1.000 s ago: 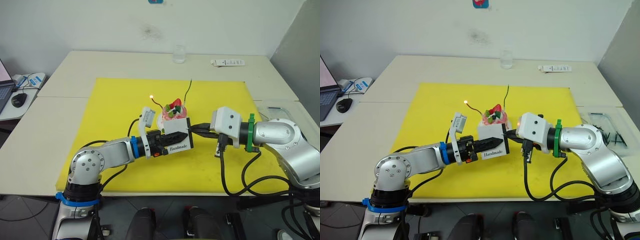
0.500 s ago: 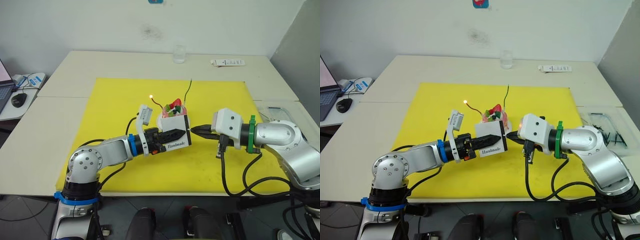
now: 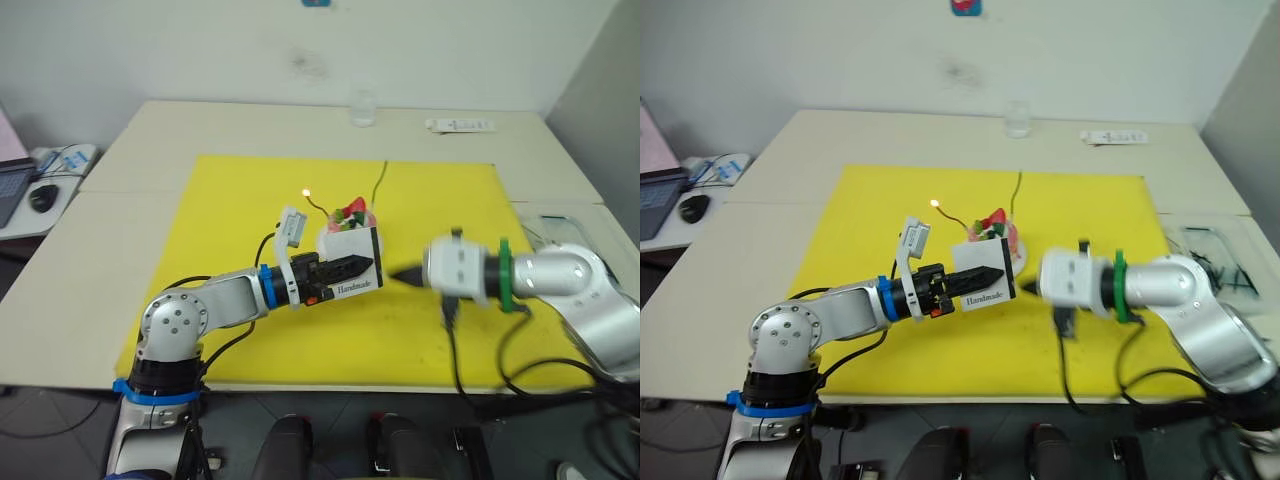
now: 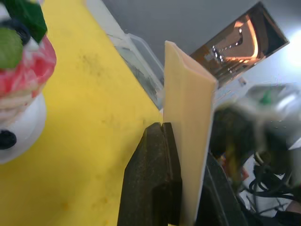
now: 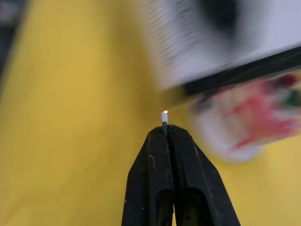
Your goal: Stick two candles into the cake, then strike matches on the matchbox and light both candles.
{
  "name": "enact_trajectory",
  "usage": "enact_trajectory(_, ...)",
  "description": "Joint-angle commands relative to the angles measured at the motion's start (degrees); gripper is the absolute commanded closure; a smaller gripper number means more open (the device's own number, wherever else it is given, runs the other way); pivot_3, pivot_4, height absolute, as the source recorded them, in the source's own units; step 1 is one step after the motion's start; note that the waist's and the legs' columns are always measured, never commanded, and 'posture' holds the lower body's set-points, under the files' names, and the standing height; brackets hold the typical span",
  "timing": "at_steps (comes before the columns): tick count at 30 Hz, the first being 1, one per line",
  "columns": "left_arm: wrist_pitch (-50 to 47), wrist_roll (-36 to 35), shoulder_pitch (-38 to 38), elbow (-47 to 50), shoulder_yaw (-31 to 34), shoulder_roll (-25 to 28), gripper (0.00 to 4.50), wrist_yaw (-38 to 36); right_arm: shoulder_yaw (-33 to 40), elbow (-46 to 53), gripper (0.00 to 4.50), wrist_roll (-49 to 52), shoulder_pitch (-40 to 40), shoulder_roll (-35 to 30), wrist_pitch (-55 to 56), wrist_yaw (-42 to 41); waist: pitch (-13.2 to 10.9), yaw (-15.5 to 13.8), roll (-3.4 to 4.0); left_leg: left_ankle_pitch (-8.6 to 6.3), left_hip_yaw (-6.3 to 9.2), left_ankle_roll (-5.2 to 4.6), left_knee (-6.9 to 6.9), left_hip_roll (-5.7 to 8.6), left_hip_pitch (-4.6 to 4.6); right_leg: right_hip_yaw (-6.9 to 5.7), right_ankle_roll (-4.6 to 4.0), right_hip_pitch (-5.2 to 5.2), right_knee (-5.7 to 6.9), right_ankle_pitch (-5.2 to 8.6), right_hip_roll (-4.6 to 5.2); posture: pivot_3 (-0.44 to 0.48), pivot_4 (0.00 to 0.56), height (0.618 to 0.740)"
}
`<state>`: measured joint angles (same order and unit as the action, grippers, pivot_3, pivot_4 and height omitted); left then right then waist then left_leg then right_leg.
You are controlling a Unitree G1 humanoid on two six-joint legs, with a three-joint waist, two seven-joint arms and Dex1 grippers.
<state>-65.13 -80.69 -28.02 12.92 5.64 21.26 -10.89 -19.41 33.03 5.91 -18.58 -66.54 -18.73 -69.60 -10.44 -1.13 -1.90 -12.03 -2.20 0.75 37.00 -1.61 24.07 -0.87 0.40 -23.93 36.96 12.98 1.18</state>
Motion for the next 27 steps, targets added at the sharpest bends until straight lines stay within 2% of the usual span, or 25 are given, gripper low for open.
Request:
enact_trajectory(1,0.5,-1.5,-0.2,1.3,0.3,-0.3,4.5,-1.2,7.9,-0.3,4.46,9.1,-6.5,4.4,-5.3,0.1,0.0,0.9,-0.02,0.0,-0.1,0.0,0.0,0.0,-0.01,0.11,0.02,-0.04,0.06,-0.02,0.0,0.0,0.15,0.74)
enact_trajectory(3,0.3,-1.5,0.5,1.6,0.2,-0.1,4.5,-1.4,11.5,-2.3,4.46,14.2,-11.7,8.1,-12.0,2.3,-0.1,2.0,-0.04,0.0,-0.22,0.0,0.03,-0.05,-0.21,0.3,0.04,-0.07,0.17,-0.21,0.01,0.0,0.15,0.74)
enact_trajectory(6,0.1,-0.9,1.2,2.3,-0.7,0.3,4.5,-2.5,14.7,-3.9,4.46,17.9,-16.2,11.2,-17.8,4.7,0.0,1.7,-0.15,0.04,0.21,0.05,0.03,-0.09,-0.26,0.11,-0.06,0.02,0.18,-0.31,-0.06,0.0,0.15,0.74)
enact_trajectory(7,0.1,-0.7,1.3,2.3,-1.0,0.3,4.5,-2.8,15.3,-4.3,4.46,17.9,-16.9,11.7,-18.1,5.5,0.0,1.5,-0.15,0.04,0.3,0.05,0.03,-0.1,-0.27,0.04,-0.39,0.06,0.17,-0.18,-0.09,0.0,0.15,0.74)
enact_trajectory(11,0.4,-0.2,0.8,1.7,-1.3,0.3,4.5,-3.3,15.5,-4.1,4.46,17.0,-17.6,12.7,-18.4,7.7,0.0,0.9,-0.14,0.04,0.31,0.05,0.0,-0.08,-0.2,0.02,-0.62,0.04,0.18,-0.04,-0.09,0.0,0.15,0.74)
enact_trajectory(15,0.5,0.4,-0.3,0.9,-1.4,0.1,4.5,-3.8,13.8,-4.1,4.46,15.0,-17.5,13.8,-16.8,9.4,0.0,1.0,-0.15,0.03,0.1,0.04,0.01,0.03,-0.12,0.16,-0.17,0.03,0.07,-0.15,-0.08,0.0,0.15,0.74)
enact_trajectory(23,0.3,-0.1,-0.7,1.0,-1.0,-0.1,4.5,-3.2,12.0,-4.0,4.46,12.4,-16.5,15.5,-14.5,10.4,0.0,1.1,-0.15,0.03,0.14,0.03,0.0,-0.03,-0.06,0.13,-0.14,-0.07,0.16,-0.14,-0.09,0.0,0.15,0.74)
enact_trajectory(27,-0.3,-0.3,0.7,1.3,0.1,1.7,4.5,-3.4,12.9,-4.4,4.46,12.6,-16.0,14.8,-14.3,10.1,0.0,1.1,-0.14,0.03,0.15,0.04,0.0,-0.03,-0.08,0.12,-0.15,-0.06,0.17,-0.15,-0.1,0.0,0.15,0.74)
